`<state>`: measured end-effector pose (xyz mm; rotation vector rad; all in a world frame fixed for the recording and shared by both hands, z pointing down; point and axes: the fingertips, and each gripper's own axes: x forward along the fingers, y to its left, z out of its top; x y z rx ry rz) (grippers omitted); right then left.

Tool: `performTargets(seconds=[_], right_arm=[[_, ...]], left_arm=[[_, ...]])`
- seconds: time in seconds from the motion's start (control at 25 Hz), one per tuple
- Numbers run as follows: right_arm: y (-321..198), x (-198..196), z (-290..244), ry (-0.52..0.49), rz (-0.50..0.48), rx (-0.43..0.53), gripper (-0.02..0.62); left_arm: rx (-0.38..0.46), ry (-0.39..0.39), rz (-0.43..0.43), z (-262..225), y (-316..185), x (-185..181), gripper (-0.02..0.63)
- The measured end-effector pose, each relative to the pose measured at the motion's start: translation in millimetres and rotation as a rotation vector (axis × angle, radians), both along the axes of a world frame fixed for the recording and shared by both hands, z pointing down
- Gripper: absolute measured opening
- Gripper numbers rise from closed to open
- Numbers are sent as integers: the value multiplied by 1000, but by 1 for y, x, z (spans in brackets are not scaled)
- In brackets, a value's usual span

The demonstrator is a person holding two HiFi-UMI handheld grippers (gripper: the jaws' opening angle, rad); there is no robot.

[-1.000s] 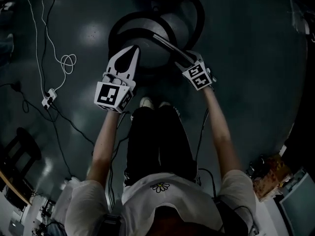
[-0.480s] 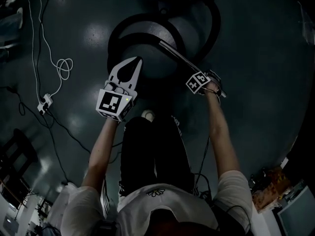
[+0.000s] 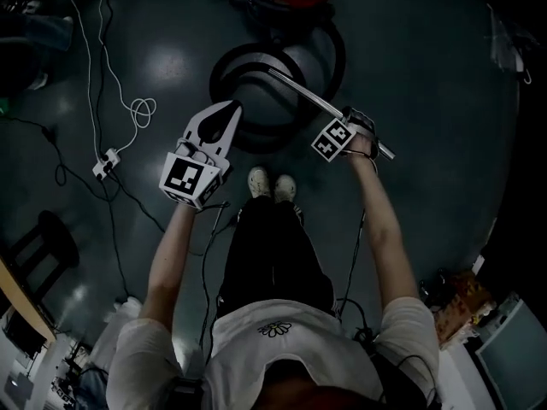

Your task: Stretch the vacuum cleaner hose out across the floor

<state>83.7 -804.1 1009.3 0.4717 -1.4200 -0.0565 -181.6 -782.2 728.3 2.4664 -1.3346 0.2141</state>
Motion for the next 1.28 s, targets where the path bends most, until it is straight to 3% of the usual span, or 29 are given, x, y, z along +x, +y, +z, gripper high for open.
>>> performTargets(seconds=[0.12,0.24,0.36,0.4,0.48,0.6,0.8,0.92,1.04,1.16,1.2,1.28], right_arm=[[-10,-6,-106,87,-170,85,183],[-20,-14,-222,122,-401,223,183],[-33,-25,-340,143,-638,357,183],[-35,-32,-378,147,-714,399,183],[-36,-56,-451,162,-863,490,183],[-19,-92,-545,185,-1079,595,183],[52,-156,-656,72,-1372,687,184],[90,-174,-693,157,-1571,763,184],[124,-198,-719,239,-1733,893,184],[145,-211,-725,262,-1810,927,184],[149,-212,-724,249,-1827,919,184],[157,-214,-719,217,-1862,903,186]], left_arm=[[28,-48,-19,-83,16,-5,9],[91,-114,8,-158,32,-2,9],[144,-110,54,-216,45,14,12],[154,-129,63,-228,47,19,42],[171,-180,91,-247,50,28,302],[202,-246,128,-274,57,40,380],[237,-302,195,-314,75,42,381],[250,-303,269,-329,94,54,380],[192,-297,344,-337,116,65,380],[116,-386,480,-325,145,78,378],[94,-371,511,-322,152,80,352],[51,-229,520,-326,162,80,140]])
